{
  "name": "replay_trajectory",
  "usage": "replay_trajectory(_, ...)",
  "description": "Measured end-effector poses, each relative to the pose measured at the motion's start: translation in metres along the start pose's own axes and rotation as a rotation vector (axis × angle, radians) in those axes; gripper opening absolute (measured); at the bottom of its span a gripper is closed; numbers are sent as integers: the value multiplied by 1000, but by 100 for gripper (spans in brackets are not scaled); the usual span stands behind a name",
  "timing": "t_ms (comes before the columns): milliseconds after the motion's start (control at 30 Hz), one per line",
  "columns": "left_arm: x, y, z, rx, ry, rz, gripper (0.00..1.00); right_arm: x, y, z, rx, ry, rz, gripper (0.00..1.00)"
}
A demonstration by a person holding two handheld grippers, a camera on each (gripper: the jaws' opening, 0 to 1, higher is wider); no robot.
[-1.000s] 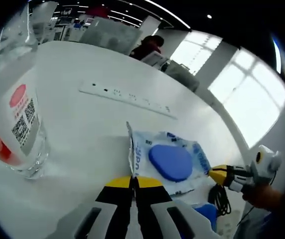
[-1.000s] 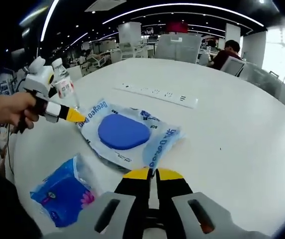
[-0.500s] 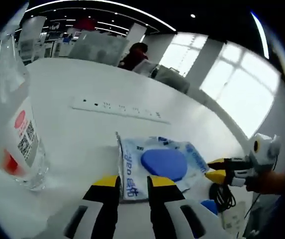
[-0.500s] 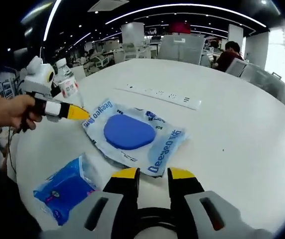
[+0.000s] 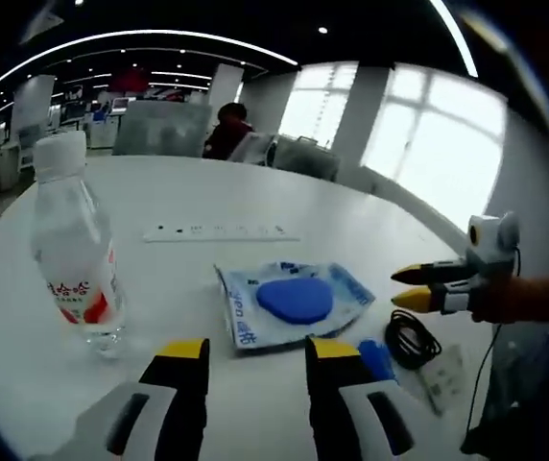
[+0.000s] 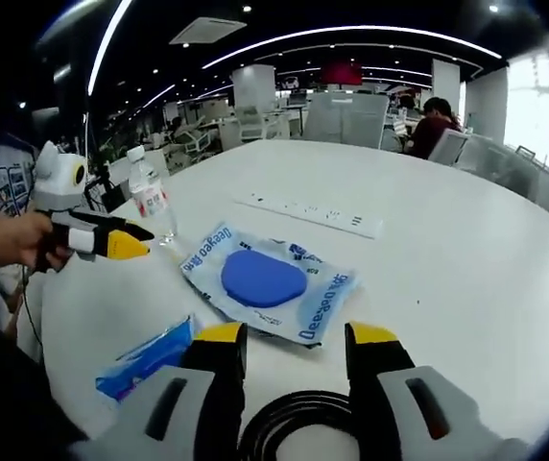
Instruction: Arrange the tabletop items into an orderly group along one side of the table until the central work area is clear of visible clutter.
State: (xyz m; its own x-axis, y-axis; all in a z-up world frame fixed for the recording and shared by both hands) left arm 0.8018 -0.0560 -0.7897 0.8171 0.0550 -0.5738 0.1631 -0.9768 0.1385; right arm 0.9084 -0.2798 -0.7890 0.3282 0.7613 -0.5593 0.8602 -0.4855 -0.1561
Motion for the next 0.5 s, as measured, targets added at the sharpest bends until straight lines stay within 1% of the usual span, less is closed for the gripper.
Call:
replay_trajectory(33,-9,5,2,13,5,-2,42,-3,-1,1,11,9,-7,38)
replay_trajectory(67,-13,5,3,20,6,-3,44,-6,-1,1,16,13,-7,39)
replay_trajectory(100,-16,-1,6,29,8,-3,46,-10,-2,2,20,20,-5,41)
replay_trajectory(167,-23,-1,7,39,8,-5,52,-15,-4,1,23,34,-7,43)
replay_trajectory(233,-37,-4,9,55,15,-7,56,-27,-9,2,37,53,-17,47)
replay_trajectory(267,-41,-4,9,57,16,-7,58,-30,-11,2,37,55,-20,48)
replay_trajectory(300,-48,0,9,58,15,-5,60,-33,-13,3,38,59,-21,49)
replay_trajectory(433,-66,0,13,73,7,4,69,-49,-21,5,52,76,-33,55)
replay_trajectory(500,-73,-1,15,80,6,10,71,-54,-27,7,42,71,-56,56)
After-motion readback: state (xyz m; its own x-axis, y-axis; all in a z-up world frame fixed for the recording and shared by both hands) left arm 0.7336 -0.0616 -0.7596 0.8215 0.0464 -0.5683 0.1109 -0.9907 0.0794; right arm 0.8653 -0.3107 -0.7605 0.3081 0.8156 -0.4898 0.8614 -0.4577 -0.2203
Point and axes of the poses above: the point that each gripper's makers call its tool centre point, and the gripper's own axes: x roughly forward along the fingers, y roughly to its right, z roughly out of its underside, the point moved 3 cm from there along -x, roughly backward along the fingers, and after that the axes turned 10 degrees about -z, right-handed, at the moved point
